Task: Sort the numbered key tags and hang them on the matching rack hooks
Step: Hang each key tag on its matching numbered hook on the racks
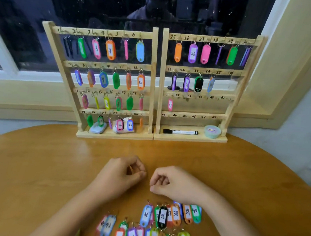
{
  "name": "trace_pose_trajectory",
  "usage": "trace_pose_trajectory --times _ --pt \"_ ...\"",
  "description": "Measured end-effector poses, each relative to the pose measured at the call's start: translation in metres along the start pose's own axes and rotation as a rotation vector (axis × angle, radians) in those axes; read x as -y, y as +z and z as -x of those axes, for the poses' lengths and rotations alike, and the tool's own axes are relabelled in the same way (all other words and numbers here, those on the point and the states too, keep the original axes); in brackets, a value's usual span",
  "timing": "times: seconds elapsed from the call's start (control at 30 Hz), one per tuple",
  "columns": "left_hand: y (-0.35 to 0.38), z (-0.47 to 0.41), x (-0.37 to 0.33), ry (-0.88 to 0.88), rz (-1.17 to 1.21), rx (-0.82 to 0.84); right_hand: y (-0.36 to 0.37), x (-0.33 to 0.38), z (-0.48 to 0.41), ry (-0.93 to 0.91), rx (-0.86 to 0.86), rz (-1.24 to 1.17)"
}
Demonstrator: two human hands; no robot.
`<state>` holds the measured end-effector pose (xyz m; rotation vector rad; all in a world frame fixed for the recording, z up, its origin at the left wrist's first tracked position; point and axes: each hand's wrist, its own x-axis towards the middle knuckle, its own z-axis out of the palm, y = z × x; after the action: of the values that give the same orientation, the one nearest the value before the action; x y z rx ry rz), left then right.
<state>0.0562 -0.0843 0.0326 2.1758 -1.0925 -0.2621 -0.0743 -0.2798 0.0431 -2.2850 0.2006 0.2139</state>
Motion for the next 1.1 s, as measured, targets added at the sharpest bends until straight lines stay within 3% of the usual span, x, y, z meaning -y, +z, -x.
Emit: trace_pose_trajectory --times 0.33,0.67,1.1 --pt "0.005 0.015 0.012 0.034 0.031 0.136 0.006 0.004 0.005 -0.032 0.095 0.031" --pt "0.01 0.017 0.015 0.072 0.027 0.199 0.015 0.004 0.005 -0.09 0.097 0.289" --pt "0.013 0.016 0.014 0.043 0.064 0.218 0.021 -0.001 -0.003 -0.043 -0.01 0.121"
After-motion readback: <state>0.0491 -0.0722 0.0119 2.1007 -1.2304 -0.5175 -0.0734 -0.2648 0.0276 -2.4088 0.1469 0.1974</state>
